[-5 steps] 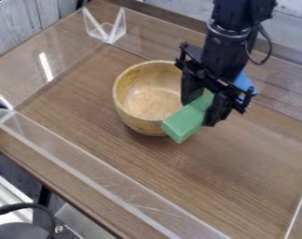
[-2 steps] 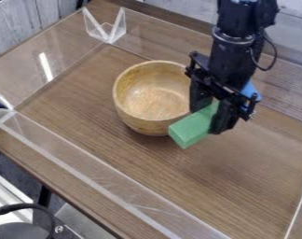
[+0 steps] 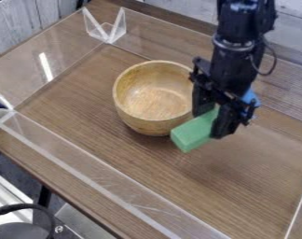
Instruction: Remove the green block from inside the brown bowl and put it on the table
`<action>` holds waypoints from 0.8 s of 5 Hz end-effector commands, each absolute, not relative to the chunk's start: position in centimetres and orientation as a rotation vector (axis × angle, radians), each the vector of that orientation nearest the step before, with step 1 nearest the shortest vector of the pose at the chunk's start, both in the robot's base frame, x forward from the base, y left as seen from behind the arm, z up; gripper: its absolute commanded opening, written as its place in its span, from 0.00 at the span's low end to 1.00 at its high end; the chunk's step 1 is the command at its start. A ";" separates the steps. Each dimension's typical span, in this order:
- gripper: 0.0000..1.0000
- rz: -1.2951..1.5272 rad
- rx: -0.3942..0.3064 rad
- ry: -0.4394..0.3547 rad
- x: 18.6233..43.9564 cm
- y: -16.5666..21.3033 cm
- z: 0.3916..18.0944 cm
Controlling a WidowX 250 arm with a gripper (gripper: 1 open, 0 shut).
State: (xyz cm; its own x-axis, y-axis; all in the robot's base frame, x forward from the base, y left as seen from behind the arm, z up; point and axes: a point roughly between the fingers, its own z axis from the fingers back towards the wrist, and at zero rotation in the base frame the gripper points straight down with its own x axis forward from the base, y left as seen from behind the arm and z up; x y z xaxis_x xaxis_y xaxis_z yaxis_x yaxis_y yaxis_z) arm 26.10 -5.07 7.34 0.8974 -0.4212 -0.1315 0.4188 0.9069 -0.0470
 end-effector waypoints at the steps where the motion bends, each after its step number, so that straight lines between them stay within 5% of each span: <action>1: 0.00 -0.454 -0.015 0.060 26.1 -5.4 7.4; 3: 0.00 -0.400 -0.072 0.073 25.6 -6.5 3.5; 4: 0.00 -0.371 -0.087 0.074 25.4 -6.7 3.0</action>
